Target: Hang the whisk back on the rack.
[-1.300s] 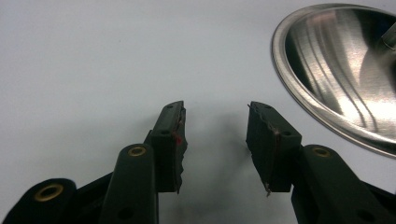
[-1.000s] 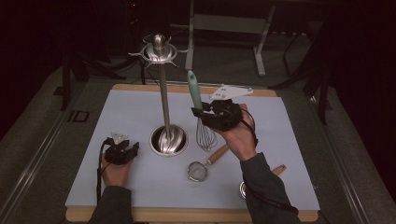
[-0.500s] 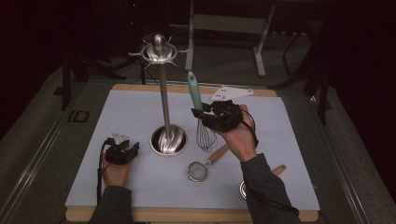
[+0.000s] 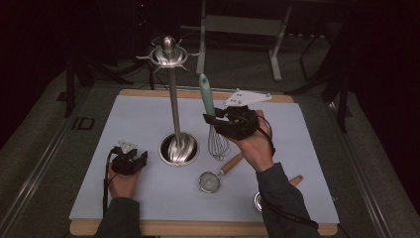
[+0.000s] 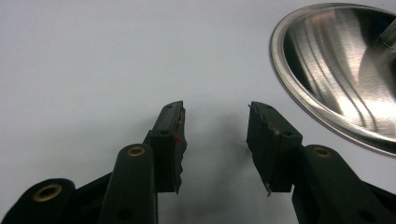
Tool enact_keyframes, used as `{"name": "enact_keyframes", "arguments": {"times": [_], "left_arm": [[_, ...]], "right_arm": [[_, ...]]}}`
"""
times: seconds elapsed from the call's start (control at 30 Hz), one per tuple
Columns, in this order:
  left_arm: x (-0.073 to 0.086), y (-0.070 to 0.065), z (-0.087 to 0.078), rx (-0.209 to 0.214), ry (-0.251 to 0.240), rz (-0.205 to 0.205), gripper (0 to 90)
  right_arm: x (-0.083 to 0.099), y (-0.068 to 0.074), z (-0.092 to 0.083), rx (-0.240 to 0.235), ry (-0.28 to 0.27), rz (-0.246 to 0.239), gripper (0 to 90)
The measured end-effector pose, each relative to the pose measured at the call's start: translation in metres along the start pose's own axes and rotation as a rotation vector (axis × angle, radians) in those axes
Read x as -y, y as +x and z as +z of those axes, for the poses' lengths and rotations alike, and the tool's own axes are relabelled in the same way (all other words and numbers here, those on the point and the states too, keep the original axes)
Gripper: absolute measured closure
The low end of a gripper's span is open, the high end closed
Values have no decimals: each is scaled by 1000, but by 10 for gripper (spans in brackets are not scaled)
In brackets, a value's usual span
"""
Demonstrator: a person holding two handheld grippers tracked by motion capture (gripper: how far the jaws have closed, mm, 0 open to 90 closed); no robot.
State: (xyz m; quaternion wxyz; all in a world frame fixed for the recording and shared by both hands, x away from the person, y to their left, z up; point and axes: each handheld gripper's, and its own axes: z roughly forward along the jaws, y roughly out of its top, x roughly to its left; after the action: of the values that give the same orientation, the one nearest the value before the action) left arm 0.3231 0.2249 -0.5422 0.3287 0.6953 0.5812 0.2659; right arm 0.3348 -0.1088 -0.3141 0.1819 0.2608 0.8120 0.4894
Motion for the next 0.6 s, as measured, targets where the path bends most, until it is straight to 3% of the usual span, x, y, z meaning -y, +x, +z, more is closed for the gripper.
{"name": "enact_keyframes", "arguments": {"times": [0.6], "left_arm": [[0,-1,0,-4,-4,3,563]], "right_arm": [[-14,11,1,-33,-47,-31,693]]}}
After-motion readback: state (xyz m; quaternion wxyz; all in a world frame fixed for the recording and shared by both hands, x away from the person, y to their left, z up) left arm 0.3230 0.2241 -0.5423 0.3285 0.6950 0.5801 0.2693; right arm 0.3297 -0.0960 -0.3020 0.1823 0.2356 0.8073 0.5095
